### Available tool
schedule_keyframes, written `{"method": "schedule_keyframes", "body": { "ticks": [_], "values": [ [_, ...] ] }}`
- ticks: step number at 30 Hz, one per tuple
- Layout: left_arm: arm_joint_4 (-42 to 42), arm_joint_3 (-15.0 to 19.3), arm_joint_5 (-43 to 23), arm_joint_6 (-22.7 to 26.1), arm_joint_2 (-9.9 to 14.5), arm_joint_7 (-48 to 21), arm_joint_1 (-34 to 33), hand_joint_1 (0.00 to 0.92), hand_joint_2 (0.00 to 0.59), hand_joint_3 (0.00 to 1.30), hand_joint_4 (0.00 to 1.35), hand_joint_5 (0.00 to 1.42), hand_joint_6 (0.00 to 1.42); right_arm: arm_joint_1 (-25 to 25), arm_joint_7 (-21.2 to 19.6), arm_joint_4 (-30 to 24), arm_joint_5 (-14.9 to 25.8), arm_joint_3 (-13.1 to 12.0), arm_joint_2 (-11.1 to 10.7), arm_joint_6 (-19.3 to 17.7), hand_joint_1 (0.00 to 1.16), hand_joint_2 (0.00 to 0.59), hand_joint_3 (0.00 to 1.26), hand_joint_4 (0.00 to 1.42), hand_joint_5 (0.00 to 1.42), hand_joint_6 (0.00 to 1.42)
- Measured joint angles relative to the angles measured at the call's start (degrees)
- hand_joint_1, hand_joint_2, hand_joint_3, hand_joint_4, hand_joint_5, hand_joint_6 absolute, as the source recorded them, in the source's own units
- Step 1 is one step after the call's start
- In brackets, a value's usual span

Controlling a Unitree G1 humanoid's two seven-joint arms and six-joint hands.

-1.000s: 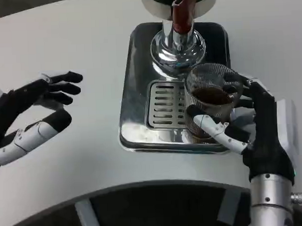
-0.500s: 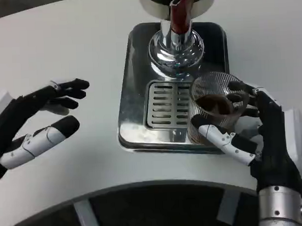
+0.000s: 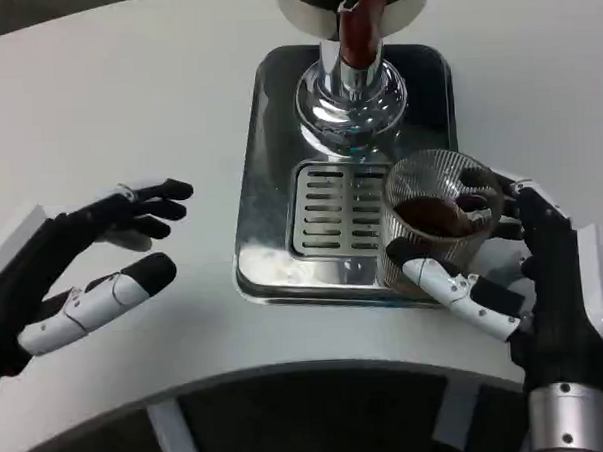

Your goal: Grasp the cup under the faucet to collect the drink, then remove the cup.

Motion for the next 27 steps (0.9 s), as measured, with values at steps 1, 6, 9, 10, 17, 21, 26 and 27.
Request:
{"method": "schedule_keyframes", "body": {
  "ticks": [1, 6, 9, 10, 17, 21, 26, 27],
  "values": [
    [-0.04, -0.04, 0.10, 0.00, -0.01, 0.01, 0.04, 0.000, 0.112, 0.27, 0.28, 0.33, 0.38, 0.02, 0.08, -0.17, 0.00, -0.01, 0.00, -0.03, 0.81, 0.240, 0.67, 0.77, 0.97, 1.06],
    [-0.49, -0.20, 1.08, 0.01, -0.02, 0.08, 0.10, 0.000, 0.112, 0.27, 0.27, 0.32, 0.35, 0.24, 0.47, -1.75, 0.00, 0.01, -0.13, -0.53, 0.82, 0.243, 0.68, 0.78, 0.97, 1.06],
    [-1.07, -0.73, 1.41, 0.15, -0.01, 0.09, 0.14, 0.000, 0.112, 0.26, 0.24, 0.29, 0.33, 0.96, 1.16, -2.62, -0.11, 0.18, -0.78, -1.56, 0.82, 0.244, 0.68, 0.79, 0.98, 1.08],
    [-1.20, -1.04, 1.70, 0.18, -0.02, 0.10, 0.14, 0.000, 0.112, 0.26, 0.24, 0.29, 0.33, 1.36, 1.43, -3.00, -0.15, 0.32, -0.97, -1.73, 0.83, 0.239, 0.69, 0.80, 0.99, 1.08],
    [-1.80, -1.85, 3.61, 0.68, 0.00, 0.11, 0.49, 0.000, 0.109, 0.24, 0.21, 0.25, 0.31, 3.91, 3.78, -5.76, -0.19, 0.76, -2.02, -2.31, 0.83, 0.231, 0.71, 0.81, 1.00, 1.12],
    [-2.88, -2.01, 5.54, 1.18, 0.01, 0.50, 0.72, 0.000, 0.109, 0.22, 0.18, 0.22, 0.27, 5.31, 5.44, -7.38, -0.20, 0.83, -2.83, -3.09, 0.83, 0.228, 0.71, 0.81, 1.01, 1.13],
    [-4.92, -2.24, 8.55, 2.12, 0.07, 0.77, 1.26, 0.000, 0.108, 0.18, 0.09, 0.14, 0.24, 6.66, 7.07, -8.93, -0.20, 0.95, -3.33, -3.34, 0.83, 0.227, 0.72, 0.83, 1.03, 1.14],
    [-5.45, -2.25, 9.32, 2.14, 0.16, 0.85, 1.43, 0.000, 0.108, 0.17, 0.09, 0.13, 0.23, 6.99, 7.39, -9.17, -0.20, 1.06, -3.42, -3.47, 0.83, 0.227, 0.72, 0.83, 1.03, 1.14]
  ]
}}
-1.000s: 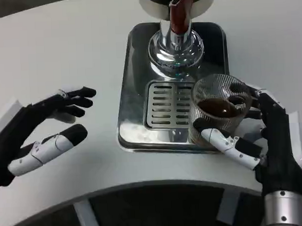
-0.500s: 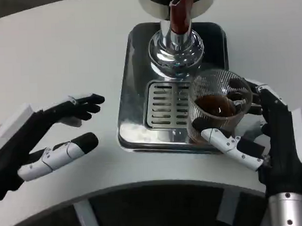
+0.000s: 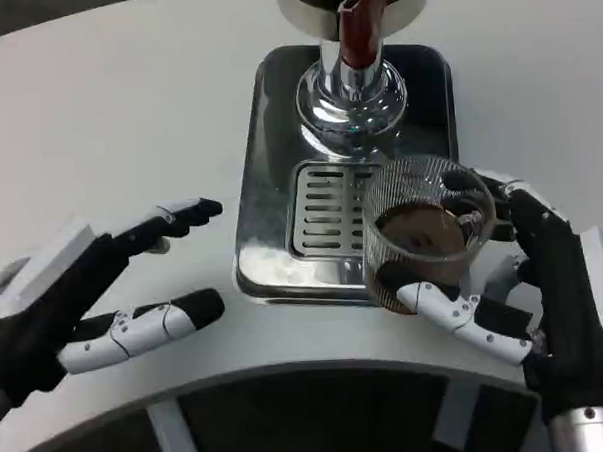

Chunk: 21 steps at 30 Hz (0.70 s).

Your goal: Grasp the cup under the faucet to collect the drink, then remove the cup.

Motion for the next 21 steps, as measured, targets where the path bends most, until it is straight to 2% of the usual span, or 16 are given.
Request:
{"method": "schedule_keyframes", "body": {
  "ticks": [5, 10, 21],
  "values": [
    [-3.33, -0.01, 3.25, 0.34, 0.61, 0.38, 1.42, 0.000, 0.099, 0.12, 0.01, 0.06, 0.19, 1.22, 1.36, -1.68, -0.15, 0.65, -0.24, -0.41, 0.83, 0.227, 0.72, 0.83, 1.04, 1.16],
    [-7.25, 0.63, 5.91, 1.09, 1.12, 0.40, 3.77, 0.000, 0.098, 0.09, 0.00, 0.01, 0.15, 1.75, 2.57, -2.29, -0.15, 1.16, -0.44, -0.70, 0.83, 0.227, 0.73, 0.83, 1.04, 1.16],
    [-15.14, 4.74, 9.51, 3.21, 1.21, 0.79, 10.63, 0.000, 0.096, 0.01, 0.00, 0.00, 0.10, 2.31, 4.30, -3.96, -0.70, 2.64, -0.71, -0.72, 0.83, 0.224, 0.73, 0.84, 1.04, 1.17]
  ]
}}
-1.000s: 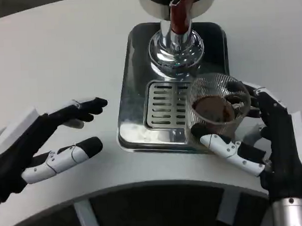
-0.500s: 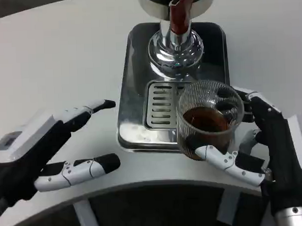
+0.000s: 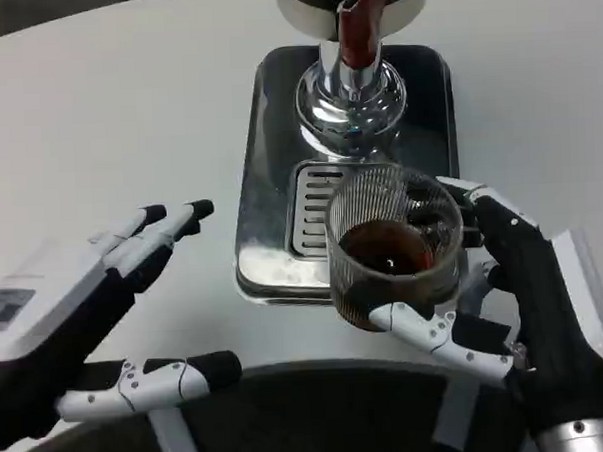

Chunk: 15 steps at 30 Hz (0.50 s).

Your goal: Grasp the cup under the faucet to collect the drink, then remove the cup.

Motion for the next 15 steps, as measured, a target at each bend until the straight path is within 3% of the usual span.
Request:
{"method": "schedule_keyframes", "body": {
  "ticks": [15],
  "values": [
    [-7.17, -1.88, 1.96, 4.33, -0.33, -0.23, 3.10, 0.000, 0.095, 0.00, 0.00, 0.00, 0.06, -0.15, 0.90, 0.00, -0.88, 1.13, 0.21, 0.00, 0.83, 0.225, 0.74, 0.85, 1.05, 1.18]
  ]
}}
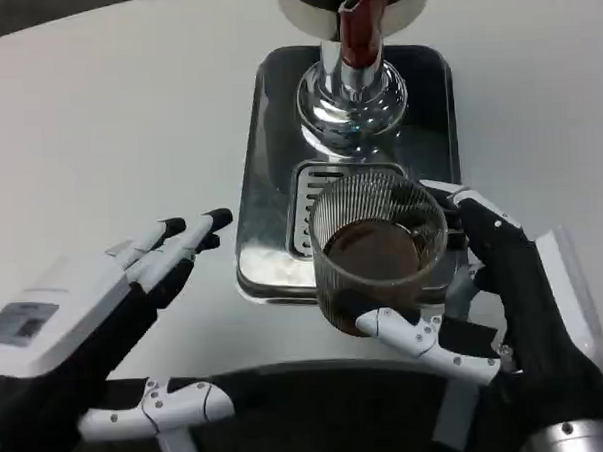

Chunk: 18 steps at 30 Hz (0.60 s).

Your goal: Grasp the cup under the faucet to collect the drink, then remove the cup.

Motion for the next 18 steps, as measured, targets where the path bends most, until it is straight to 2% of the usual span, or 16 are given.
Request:
{"method": "schedule_keyframes", "body": {
  "ticks": [9, 18],
  "values": [
    [-5.76, 0.00, 2.81, 5.72, -0.09, -1.08, 2.36, 0.000, 0.095, 0.00, 0.00, 0.00, 0.03, 0.00, 1.11, -1.20, -0.37, 0.44, -0.23, 0.00, 0.83, 0.226, 0.74, 0.85, 1.07, 1.20],
    [-9.51, 1.83, 4.14, 8.24, -0.07, -2.88, 5.19, 0.000, 0.096, 0.00, 0.00, 0.00, 0.02, -0.04, 2.56, -1.49, -0.46, 1.75, -0.49, 0.00, 0.83, 0.226, 0.75, 0.86, 1.07, 1.20]
  ]
}}
